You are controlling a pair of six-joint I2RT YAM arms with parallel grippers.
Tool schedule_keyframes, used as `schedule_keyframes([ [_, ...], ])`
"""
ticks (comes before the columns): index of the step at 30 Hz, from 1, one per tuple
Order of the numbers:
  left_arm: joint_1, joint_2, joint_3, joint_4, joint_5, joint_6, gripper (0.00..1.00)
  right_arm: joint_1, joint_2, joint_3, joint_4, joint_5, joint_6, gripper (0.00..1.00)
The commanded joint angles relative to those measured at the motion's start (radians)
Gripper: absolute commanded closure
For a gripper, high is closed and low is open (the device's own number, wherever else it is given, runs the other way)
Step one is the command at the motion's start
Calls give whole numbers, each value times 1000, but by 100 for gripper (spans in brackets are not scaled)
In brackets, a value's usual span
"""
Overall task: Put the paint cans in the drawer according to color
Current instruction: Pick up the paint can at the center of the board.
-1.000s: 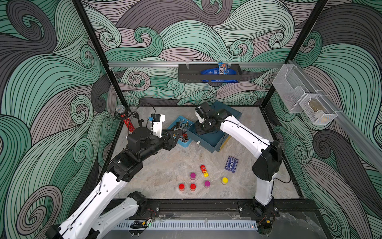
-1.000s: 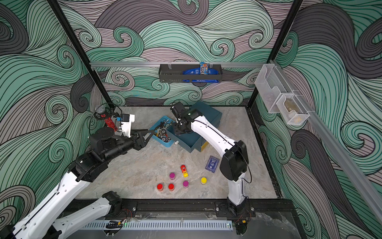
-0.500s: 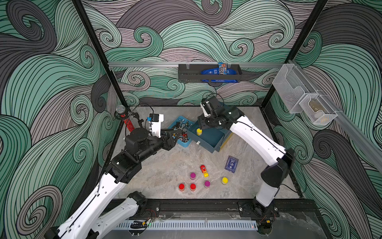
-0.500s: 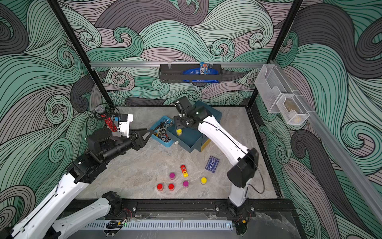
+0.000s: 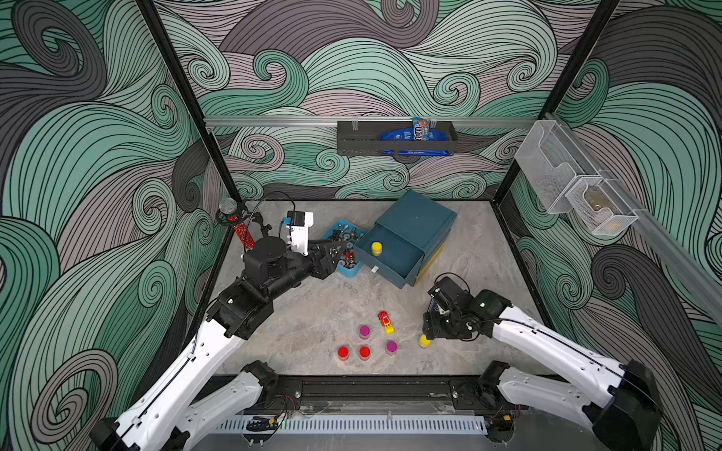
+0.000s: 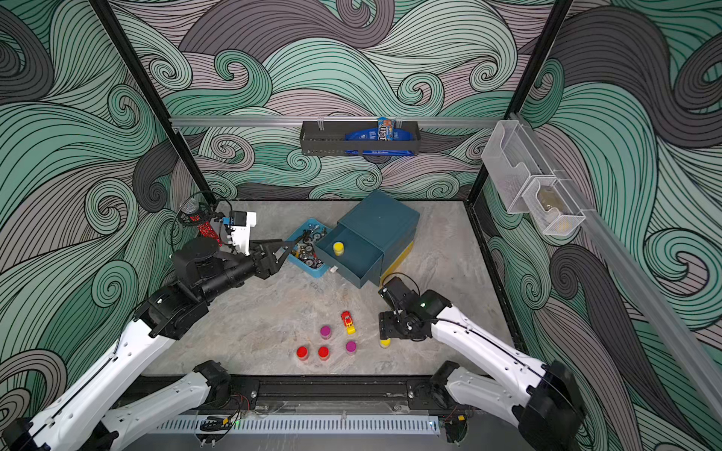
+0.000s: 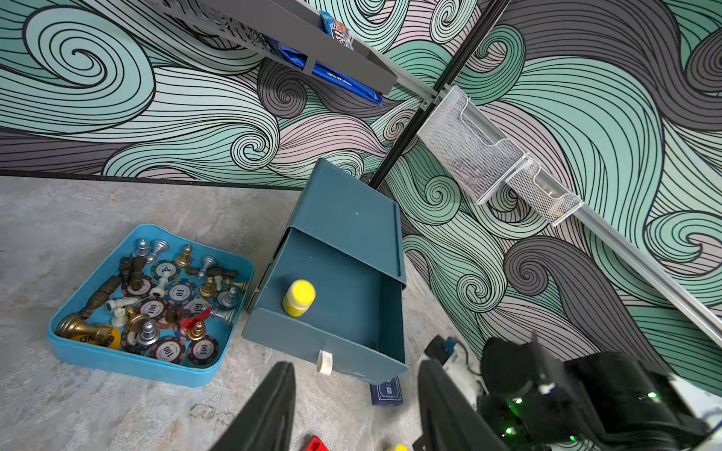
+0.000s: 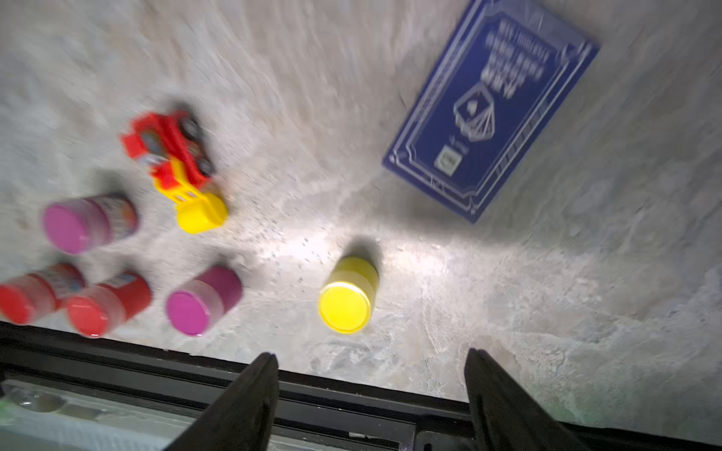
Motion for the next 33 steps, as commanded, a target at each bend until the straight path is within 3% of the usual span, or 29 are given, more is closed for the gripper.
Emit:
schedule_keyframes([
  [1, 5, -1, 8, 33, 13, -13, 46, 4, 25, -28, 130, -72, 33, 20],
  [10, 6, -17, -4, 10, 16, -17, 46, 25, 116, -118, 280, -77, 48, 30],
  [19, 5, -16, -12, 24, 19, -22, 46, 25, 161, -143, 317, -71, 49, 59],
  [22, 6, -17, -19, 29, 18, -23, 46, 24, 142, -133, 307, -61, 58, 74],
  [27, 5, -16, -32, 43, 19, -36, 46, 25, 52, 49, 156, 82, 70, 81],
  [33, 6, -26, -59, 64, 13, -66, 46, 24, 88, 520, -20, 286, -30, 84],
])
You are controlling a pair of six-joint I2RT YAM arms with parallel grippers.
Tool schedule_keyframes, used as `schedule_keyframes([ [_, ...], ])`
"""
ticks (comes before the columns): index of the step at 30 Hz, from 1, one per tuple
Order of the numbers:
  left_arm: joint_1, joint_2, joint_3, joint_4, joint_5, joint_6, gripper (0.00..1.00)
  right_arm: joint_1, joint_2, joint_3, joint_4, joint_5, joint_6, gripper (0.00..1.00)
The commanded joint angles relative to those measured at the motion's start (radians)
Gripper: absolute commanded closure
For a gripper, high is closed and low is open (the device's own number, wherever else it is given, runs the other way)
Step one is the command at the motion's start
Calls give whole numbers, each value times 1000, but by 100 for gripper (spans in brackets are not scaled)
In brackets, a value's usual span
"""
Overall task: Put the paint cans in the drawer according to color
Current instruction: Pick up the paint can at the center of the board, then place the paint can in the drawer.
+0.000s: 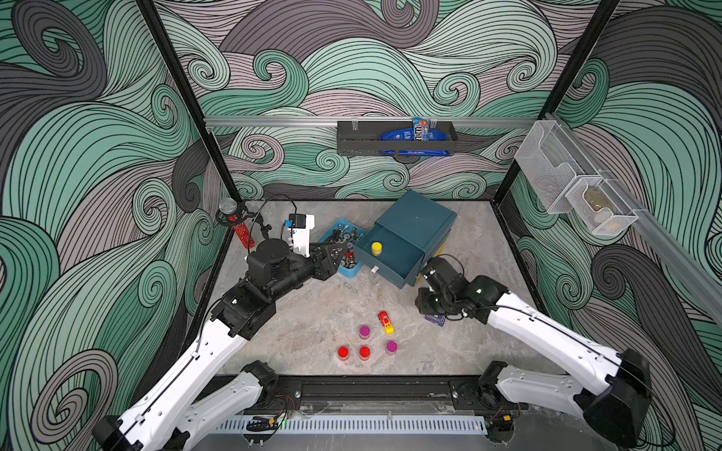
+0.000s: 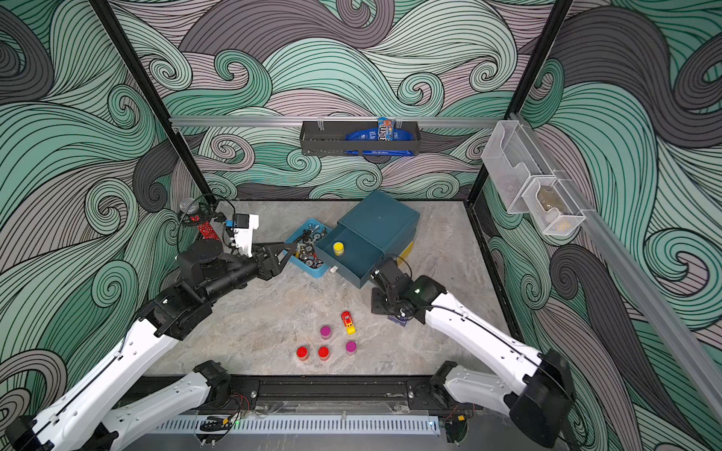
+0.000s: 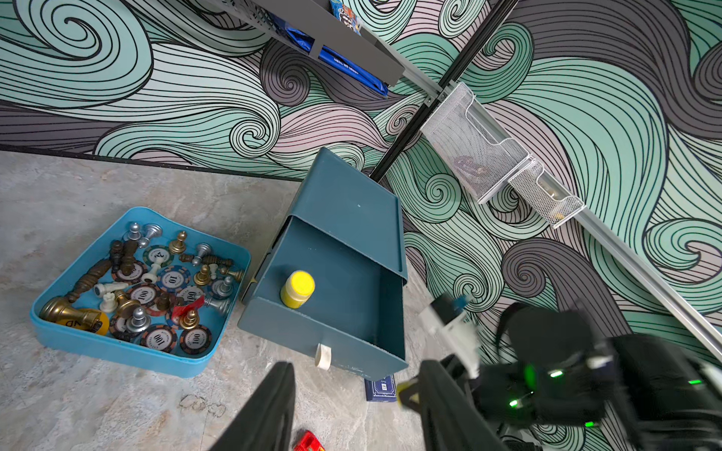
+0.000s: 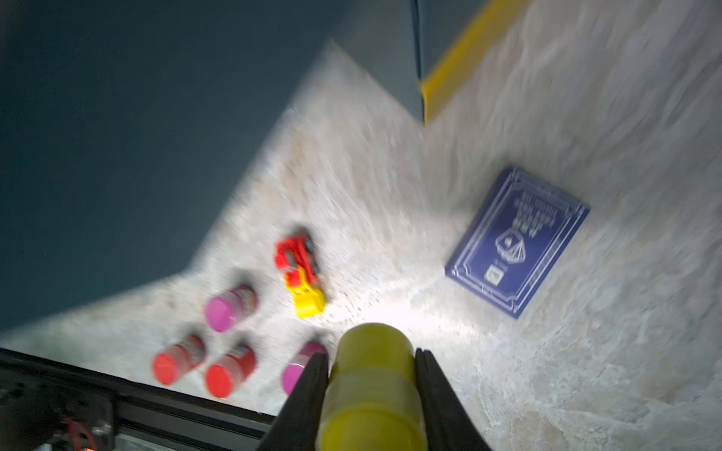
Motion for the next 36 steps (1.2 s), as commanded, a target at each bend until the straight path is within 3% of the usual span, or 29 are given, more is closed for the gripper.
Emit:
schedule_keyframes([
  [1, 6, -22, -12, 39, 9, -26, 46, 3, 42, 221, -109, 134, -92, 85],
  [8, 5, -14, -1, 49, -4, -30, 46, 9, 370, 558, -128, 121, -281, 85],
  [12, 6, -11, 17, 37, -17, -24, 46, -9, 472, 580, -85, 153, -328, 84],
  [18, 4, -25, 9, 28, -18, -31, 46, -41, 571, 585, -38, 81, -338, 81],
  [26, 6, -28, 9, 30, -17, -39, 46, -59, 636, 563, -14, 13, -349, 64],
  [30, 5, -30, 4, 25, -17, -41, 46, -58, 639, 578, -12, 19, -357, 46],
  [36, 5, -31, -16, 27, 0, -83, 45, -58, 565, 654, -15, 56, -351, 36],
])
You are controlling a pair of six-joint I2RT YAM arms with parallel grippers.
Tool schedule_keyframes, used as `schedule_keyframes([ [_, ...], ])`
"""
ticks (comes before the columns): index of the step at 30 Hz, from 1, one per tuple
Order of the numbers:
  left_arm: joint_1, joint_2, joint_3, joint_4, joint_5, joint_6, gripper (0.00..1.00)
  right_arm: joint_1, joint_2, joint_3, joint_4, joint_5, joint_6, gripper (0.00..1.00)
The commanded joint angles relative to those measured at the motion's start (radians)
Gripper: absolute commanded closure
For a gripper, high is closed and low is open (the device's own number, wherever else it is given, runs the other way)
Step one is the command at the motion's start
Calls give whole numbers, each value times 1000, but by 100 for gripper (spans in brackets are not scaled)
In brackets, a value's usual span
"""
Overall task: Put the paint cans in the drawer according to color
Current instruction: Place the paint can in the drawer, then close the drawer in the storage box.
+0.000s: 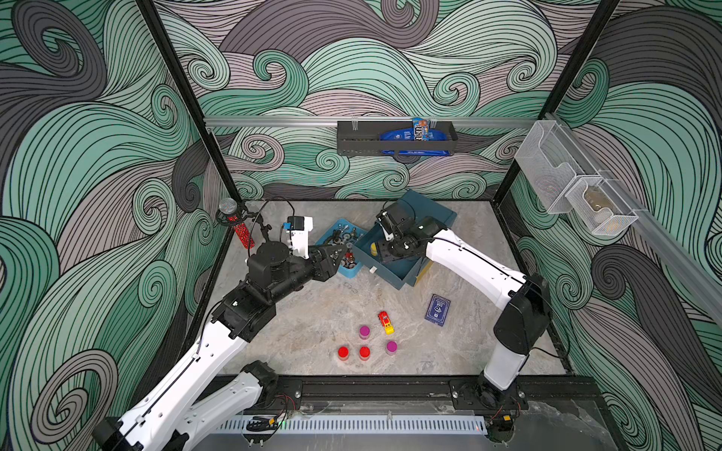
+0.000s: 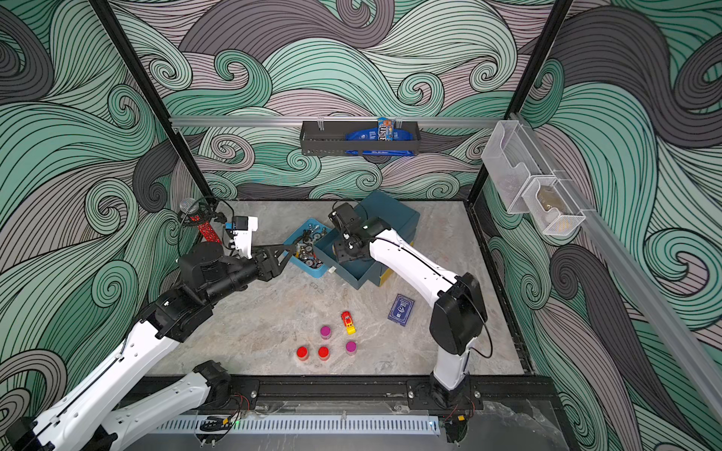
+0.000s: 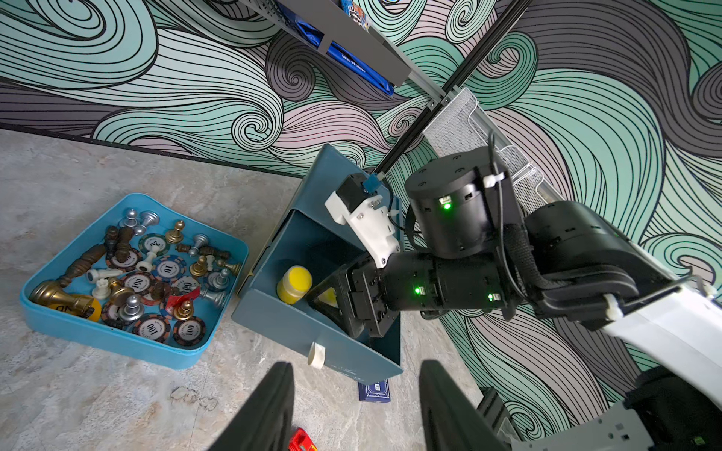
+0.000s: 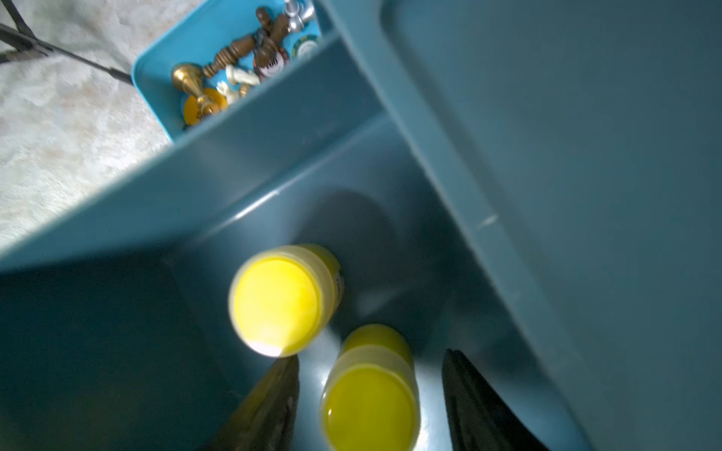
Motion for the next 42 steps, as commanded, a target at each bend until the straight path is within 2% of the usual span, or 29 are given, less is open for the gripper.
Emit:
schedule_keyframes([
  [1, 5, -13, -7, 21, 17, -53, 45, -5, -86, 68, 6, 33, 3, 36],
  [6, 10, 46, -82, 66, 115, -209, 49, -19, -189, 88, -15, 68, 37, 39],
  [9, 16, 102, -156, 157, 253, -339, 57, -57, -284, 43, -13, 91, 69, 43],
  [14, 18, 168, -237, 326, 347, -486, 54, -140, -412, -97, 22, 47, 83, 43],
  [16, 18, 219, -281, 431, 410, -589, 54, -166, -443, -151, 29, 15, 95, 43],
  [18, 17, 290, -280, 467, 484, -628, 56, -183, -471, -189, 36, -5, 104, 43],
  [20, 0, 329, -264, 478, 480, -629, 56, -188, -492, -205, 40, -10, 108, 43],
  [23, -2, 355, -290, 605, 469, -705, 54, -198, -507, -218, 38, -21, 106, 43],
  [26, -4, 389, -264, 591, 445, -695, 54, -205, -518, -229, 39, -29, 106, 43],
  [34, -6, 472, -248, 685, 420, -712, 71, -212, -530, -224, 38, -58, 109, 44],
  [42, -7, 564, -168, 744, 412, -715, 76, -213, -524, -197, 39, -73, 110, 44],
])
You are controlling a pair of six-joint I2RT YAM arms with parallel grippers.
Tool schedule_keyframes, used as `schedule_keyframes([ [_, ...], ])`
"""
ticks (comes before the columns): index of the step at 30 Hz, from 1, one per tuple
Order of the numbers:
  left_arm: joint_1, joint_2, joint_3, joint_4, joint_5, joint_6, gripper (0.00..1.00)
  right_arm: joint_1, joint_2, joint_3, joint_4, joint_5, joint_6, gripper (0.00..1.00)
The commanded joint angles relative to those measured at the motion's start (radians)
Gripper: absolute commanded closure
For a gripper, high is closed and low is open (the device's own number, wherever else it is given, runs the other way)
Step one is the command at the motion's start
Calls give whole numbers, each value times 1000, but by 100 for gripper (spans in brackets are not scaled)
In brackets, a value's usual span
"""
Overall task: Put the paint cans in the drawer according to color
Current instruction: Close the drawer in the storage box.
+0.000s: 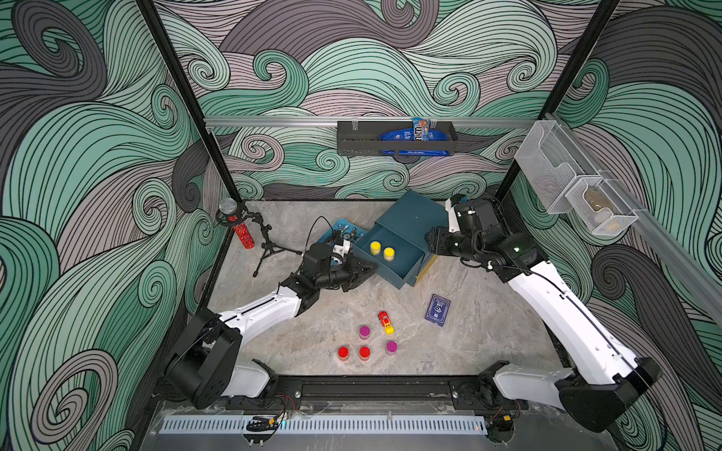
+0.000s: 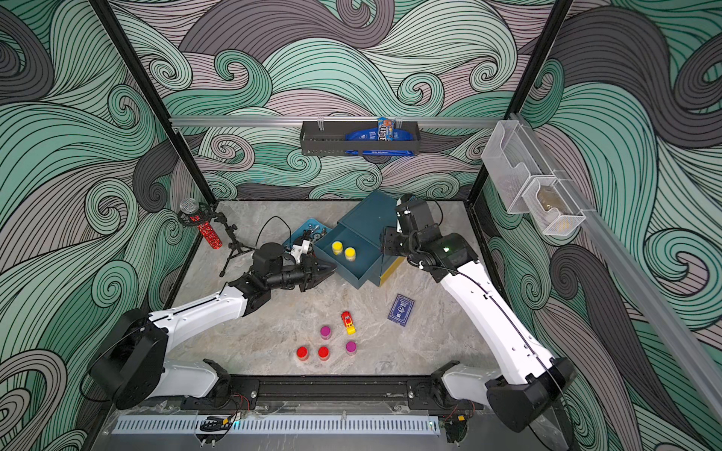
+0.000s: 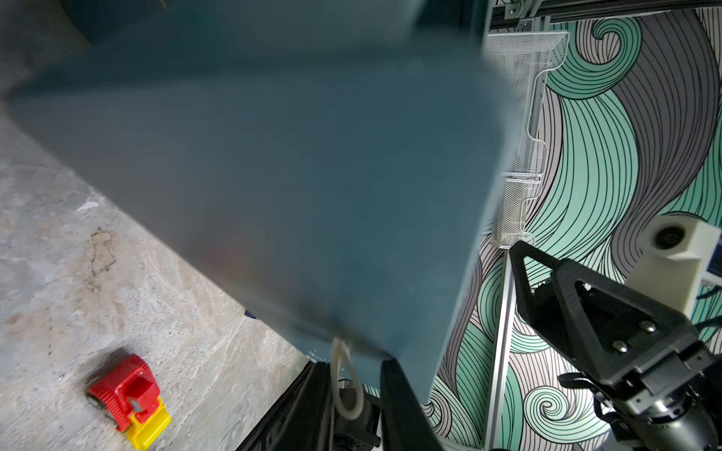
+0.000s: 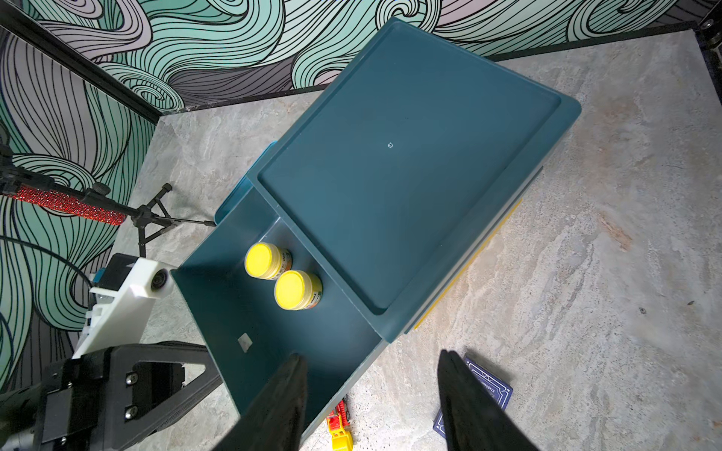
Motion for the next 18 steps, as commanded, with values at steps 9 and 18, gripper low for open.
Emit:
schedule_keyframes([
  [9, -10, 199, 174, 145, -6, 3, 78, -6, -24, 30, 11, -19, 8, 44],
  [18, -27, 368, 328, 200, -32, -11, 70, -6, -45, 25, 9, -23, 14, 43],
])
